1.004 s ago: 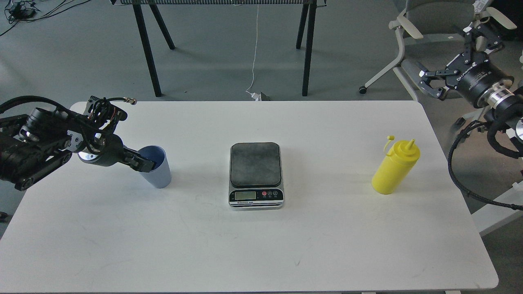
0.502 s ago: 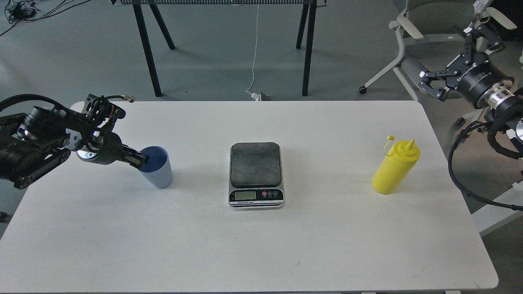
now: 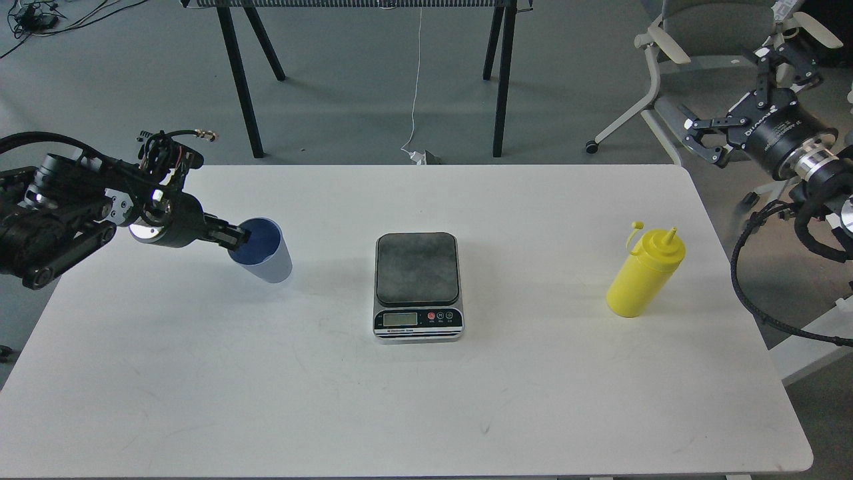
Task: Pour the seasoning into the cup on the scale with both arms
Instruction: 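Carry the blue cup with the left gripper onto the scale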
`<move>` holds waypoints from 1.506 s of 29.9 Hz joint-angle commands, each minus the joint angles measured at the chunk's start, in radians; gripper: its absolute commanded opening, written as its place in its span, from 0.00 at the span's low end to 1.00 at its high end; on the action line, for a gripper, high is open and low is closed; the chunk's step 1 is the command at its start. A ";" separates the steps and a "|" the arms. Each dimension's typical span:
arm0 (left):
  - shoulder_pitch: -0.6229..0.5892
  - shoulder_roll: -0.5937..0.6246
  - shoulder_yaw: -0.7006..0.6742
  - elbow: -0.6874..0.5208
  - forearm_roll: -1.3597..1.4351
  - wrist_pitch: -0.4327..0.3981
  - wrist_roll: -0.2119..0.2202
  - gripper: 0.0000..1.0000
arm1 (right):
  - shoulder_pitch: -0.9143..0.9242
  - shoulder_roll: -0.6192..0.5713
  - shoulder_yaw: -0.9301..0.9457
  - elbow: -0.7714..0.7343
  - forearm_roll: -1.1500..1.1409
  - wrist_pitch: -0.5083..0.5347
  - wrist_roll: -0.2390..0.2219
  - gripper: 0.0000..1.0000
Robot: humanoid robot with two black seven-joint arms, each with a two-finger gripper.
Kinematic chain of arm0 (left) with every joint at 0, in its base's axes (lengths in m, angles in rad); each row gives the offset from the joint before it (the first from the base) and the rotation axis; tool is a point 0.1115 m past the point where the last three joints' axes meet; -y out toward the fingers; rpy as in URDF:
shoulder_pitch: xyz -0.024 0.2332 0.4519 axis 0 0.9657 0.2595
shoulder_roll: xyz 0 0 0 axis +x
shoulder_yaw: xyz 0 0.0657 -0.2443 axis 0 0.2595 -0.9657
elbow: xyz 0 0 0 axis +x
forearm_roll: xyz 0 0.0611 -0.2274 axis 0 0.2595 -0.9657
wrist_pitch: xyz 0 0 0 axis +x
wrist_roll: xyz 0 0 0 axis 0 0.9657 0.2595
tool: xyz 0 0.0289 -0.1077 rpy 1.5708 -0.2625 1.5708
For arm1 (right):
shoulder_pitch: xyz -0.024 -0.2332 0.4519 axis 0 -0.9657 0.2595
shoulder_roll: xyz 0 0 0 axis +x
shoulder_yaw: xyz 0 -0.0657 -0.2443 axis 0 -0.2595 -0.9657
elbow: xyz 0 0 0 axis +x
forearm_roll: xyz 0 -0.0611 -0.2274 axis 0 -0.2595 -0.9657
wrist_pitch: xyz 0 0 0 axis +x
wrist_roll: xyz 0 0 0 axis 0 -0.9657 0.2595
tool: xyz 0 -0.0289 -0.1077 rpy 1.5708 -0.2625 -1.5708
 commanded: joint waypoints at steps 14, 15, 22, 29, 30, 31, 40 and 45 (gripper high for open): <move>-0.225 -0.260 0.004 -0.050 -0.141 0.000 0.000 0.00 | 0.017 -0.061 -0.008 -0.002 0.000 0.000 -0.002 0.99; -0.221 -0.279 0.008 -0.050 -0.138 0.000 0.000 0.00 | 0.018 -0.066 -0.006 -0.002 0.000 0.000 -0.002 0.99; -0.178 -0.348 0.017 -0.043 -0.126 0.000 0.000 0.00 | 0.012 -0.081 -0.008 -0.002 0.000 0.000 -0.002 0.99; -0.158 -0.354 0.053 -0.035 -0.127 0.000 0.000 0.00 | 0.012 -0.078 -0.009 -0.002 0.000 0.000 -0.002 0.99; -0.150 -0.354 0.054 -0.029 -0.127 0.000 0.000 0.00 | 0.012 -0.078 -0.009 -0.002 0.000 0.000 -0.002 0.99; -0.144 -0.354 0.054 -0.020 -0.127 0.000 0.000 0.00 | 0.012 -0.078 -0.009 -0.002 0.000 0.000 -0.002 0.99; -0.124 -0.391 0.054 0.034 -0.129 0.000 0.000 0.01 | 0.012 -0.080 -0.009 -0.008 0.000 0.000 -0.002 0.99; -0.118 -0.411 0.054 0.063 -0.129 0.000 0.000 0.01 | 0.007 -0.080 -0.008 -0.008 0.000 0.000 -0.002 0.99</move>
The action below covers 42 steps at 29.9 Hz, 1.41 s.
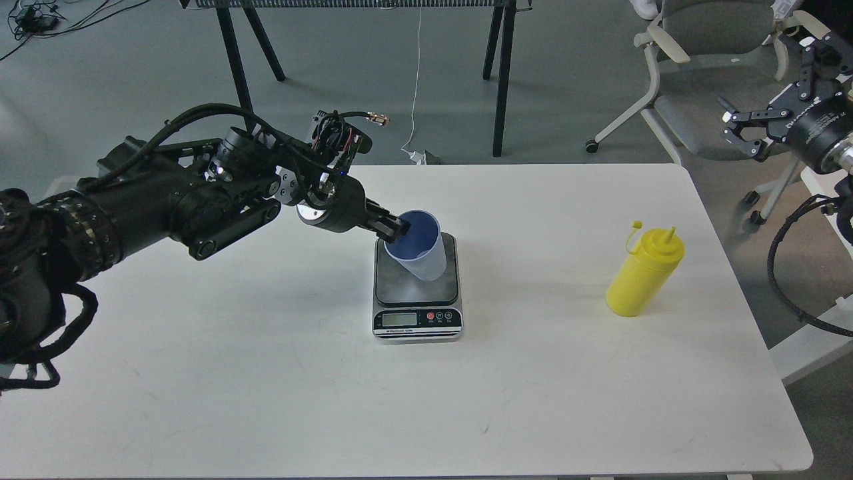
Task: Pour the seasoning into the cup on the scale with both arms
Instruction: 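Carry the blue cup with the left gripper onto the scale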
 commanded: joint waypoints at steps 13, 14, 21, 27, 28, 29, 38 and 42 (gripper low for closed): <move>0.009 -0.016 0.001 0.035 0.000 0.000 0.000 0.04 | -0.007 -0.002 0.003 0.002 0.000 0.000 0.000 0.99; 0.009 -0.016 0.001 0.035 0.000 0.000 0.000 0.05 | -0.007 -0.002 0.003 0.003 0.000 0.000 0.000 0.99; 0.009 -0.018 0.001 0.044 -0.001 0.000 0.000 0.10 | -0.007 -0.002 0.004 0.002 0.000 0.000 0.000 0.99; 0.009 -0.018 0.001 0.047 -0.001 0.000 0.000 0.18 | -0.007 -0.001 0.006 0.002 0.000 0.000 0.000 0.99; 0.009 -0.018 0.000 0.047 -0.001 0.000 0.000 0.19 | -0.007 -0.001 0.006 0.002 0.000 0.000 0.000 0.99; 0.009 -0.018 0.000 0.047 -0.003 0.000 0.000 0.20 | -0.008 -0.001 0.006 0.002 0.000 0.000 0.000 0.99; 0.007 -0.015 0.000 0.047 -0.012 0.000 0.000 0.38 | -0.008 -0.001 0.007 0.002 0.000 0.000 0.000 0.99; 0.004 -0.015 -0.012 0.050 -0.023 0.000 0.000 0.64 | -0.008 0.001 0.007 0.002 0.000 0.000 0.000 0.99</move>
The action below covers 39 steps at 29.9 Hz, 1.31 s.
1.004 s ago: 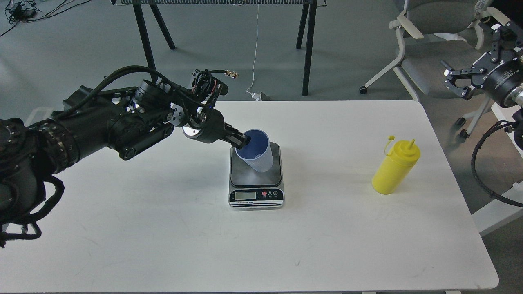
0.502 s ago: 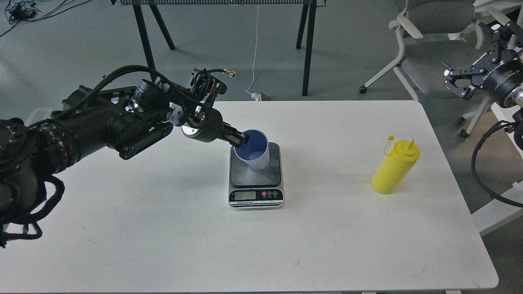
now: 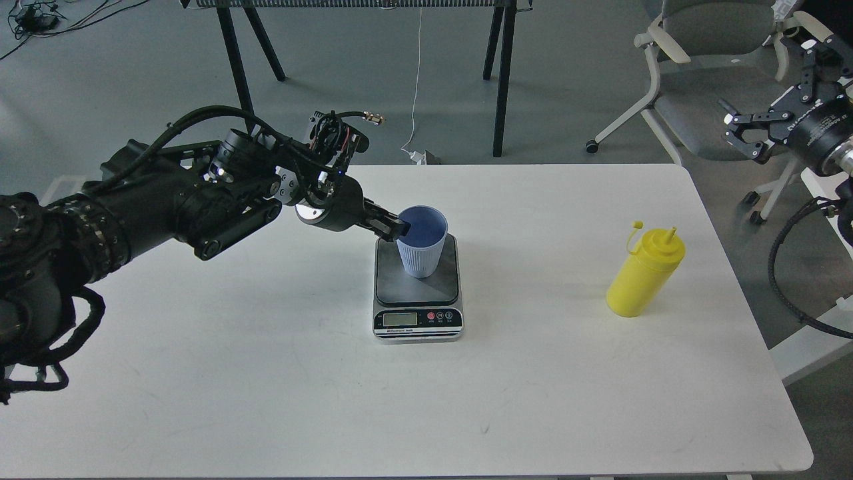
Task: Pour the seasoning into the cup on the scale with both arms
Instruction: 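Carry the blue cup with the left gripper onto the scale, then release the cup and withdraw the left gripper upward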
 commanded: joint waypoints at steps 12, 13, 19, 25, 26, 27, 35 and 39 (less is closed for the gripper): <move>-0.076 0.011 -0.016 0.073 -0.295 0.000 0.000 0.91 | 0.005 0.005 0.001 -0.002 0.002 0.000 -0.006 0.99; -0.088 0.017 -0.016 0.073 -0.336 0.000 0.000 0.92 | 0.006 0.003 0.001 -0.003 0.003 0.000 -0.008 0.99; -0.139 0.155 -0.022 0.070 -0.730 0.000 0.000 0.94 | 0.008 -0.050 -0.012 0.009 0.006 0.000 -0.014 0.99; -0.136 0.301 -0.140 0.069 -1.077 0.000 0.000 0.95 | -0.052 -0.184 -0.012 0.100 0.104 0.000 -0.015 0.99; -0.128 0.324 -0.177 0.069 -1.102 0.000 0.000 0.95 | -0.077 -0.207 -0.005 0.123 0.127 0.000 -0.015 0.99; -0.123 0.341 -0.206 0.069 -1.116 0.000 0.000 0.96 | -0.100 -0.227 -0.003 0.147 0.152 0.000 -0.015 0.99; -0.010 0.435 -0.348 0.066 -1.131 0.000 0.000 0.96 | -0.463 -0.397 -0.002 0.273 0.598 0.000 -0.017 0.99; 0.033 0.448 -0.351 0.061 -1.131 0.000 0.000 0.97 | -0.681 -0.434 -0.003 0.368 0.640 0.000 -0.024 0.99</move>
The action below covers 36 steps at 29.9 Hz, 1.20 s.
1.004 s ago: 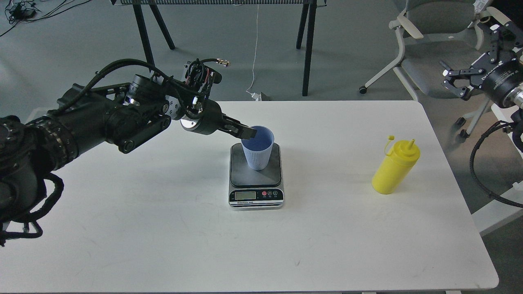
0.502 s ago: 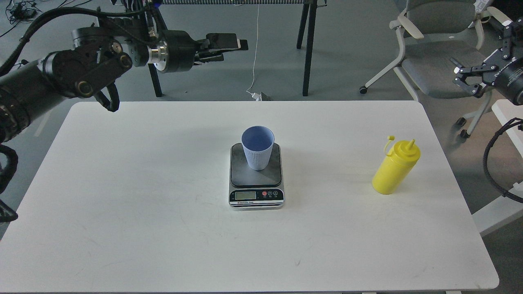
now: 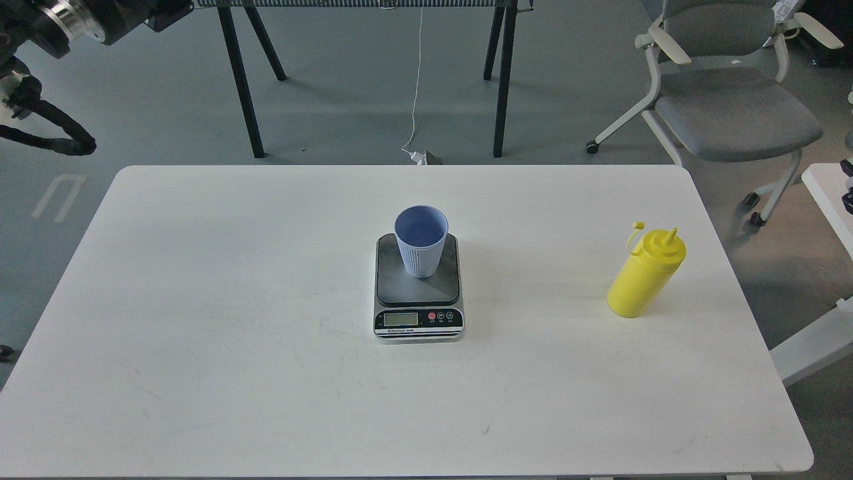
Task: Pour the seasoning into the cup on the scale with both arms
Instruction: 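Release the cup and withdraw the left gripper upward, then move the right gripper toward the yellow squeeze bottle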
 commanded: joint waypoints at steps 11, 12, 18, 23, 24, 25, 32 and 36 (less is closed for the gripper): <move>0.049 0.000 0.004 -0.002 0.011 0.000 0.000 0.98 | -0.359 0.072 -0.005 0.206 -0.015 0.000 -0.032 0.99; 0.049 0.000 0.004 -0.002 0.011 0.000 0.000 0.98 | -0.359 0.084 0.002 0.207 -0.040 0.000 -0.035 0.99; 0.049 0.005 0.007 -0.002 0.012 0.000 0.000 0.98 | -0.357 0.130 0.076 0.220 -0.230 0.000 -0.034 0.99; 0.051 0.007 0.010 -0.002 0.015 0.000 0.000 0.98 | -0.356 0.199 0.146 0.215 -0.350 0.000 -0.034 0.99; 0.054 0.007 0.010 -0.002 0.015 0.000 0.000 0.98 | -0.356 0.208 0.156 0.217 -0.355 0.000 -0.034 0.99; 0.063 0.005 0.010 -0.002 0.015 0.000 0.000 0.98 | -0.356 0.222 0.162 0.217 -0.353 0.000 -0.034 0.99; 0.083 0.005 0.012 -0.002 0.017 0.000 0.000 0.99 | -0.357 0.382 0.197 0.212 -0.364 0.000 -0.032 0.99; 0.121 0.013 0.012 -0.002 0.017 0.000 0.000 0.99 | -0.360 0.411 0.200 0.212 -0.364 0.000 -0.032 0.99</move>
